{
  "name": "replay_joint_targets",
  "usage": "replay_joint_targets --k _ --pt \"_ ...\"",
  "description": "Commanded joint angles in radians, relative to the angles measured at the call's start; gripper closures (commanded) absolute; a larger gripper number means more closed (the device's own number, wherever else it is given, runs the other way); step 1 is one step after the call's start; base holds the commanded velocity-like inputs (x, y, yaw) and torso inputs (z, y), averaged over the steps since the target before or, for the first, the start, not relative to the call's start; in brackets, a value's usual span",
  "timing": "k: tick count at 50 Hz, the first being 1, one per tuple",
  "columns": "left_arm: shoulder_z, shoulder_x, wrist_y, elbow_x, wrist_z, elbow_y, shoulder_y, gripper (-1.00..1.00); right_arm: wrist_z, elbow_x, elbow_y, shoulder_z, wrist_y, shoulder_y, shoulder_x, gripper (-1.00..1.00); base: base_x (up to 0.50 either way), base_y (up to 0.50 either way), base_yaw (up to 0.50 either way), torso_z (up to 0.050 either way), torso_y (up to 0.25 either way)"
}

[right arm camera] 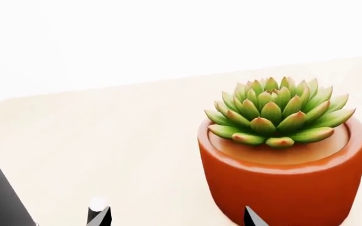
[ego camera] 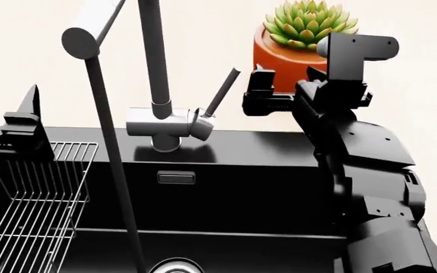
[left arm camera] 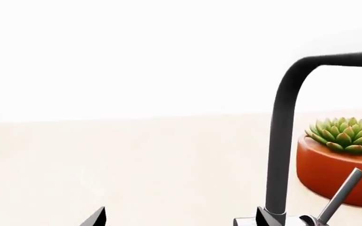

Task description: Pick the pomegranates and onions from the sink and place them in one bowl. Place the beet in the other bowl. Then turn off the sink faucet.

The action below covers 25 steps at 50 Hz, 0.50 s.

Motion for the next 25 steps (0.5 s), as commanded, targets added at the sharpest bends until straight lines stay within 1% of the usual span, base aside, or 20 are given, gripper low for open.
replay_joint_targets --k 1,7,13,18,25 --pt "-0.026 0.003 -0.048 -0.052 0.037 -0.016 -0.042 -1.00 -0.049 -0.325 0.011 0.319 0.021 -0.029 -0.051 -1.00 0.00 0.00 0.00 0.000 0.000" --pt "-0.029 -0.006 -0.048 -0.063 0.048 -0.007 -0.040 -1.00 -0.075 -0.478 0.011 0.475 0.026 -0.049 -0.073 -1.00 0.00 0.00 0.00 0.000 0.000" --pt "-0.021 0.020 -0.056 -0.045 0.032 -0.004 -0.043 -1.00 -0.087 -0.594 0.011 0.592 0.035 -0.029 -0.083 -1.00 0.00 0.00 0.00 0.000 0.000" --pt "-0.020 0.026 -0.055 -0.040 0.034 -0.007 -0.041 -1.00 -0.095 -0.661 0.011 0.651 0.041 -0.024 -0.092 -1.00 0.00 0.00 0.00 0.000 0.000" --pt "-0.026 0.007 -0.054 -0.040 0.055 -0.010 -0.044 -1.00 -0.095 -0.711 0.011 0.699 0.048 -0.014 -0.098 -1.00 0.00 0.00 0.00 0.002 -0.008"
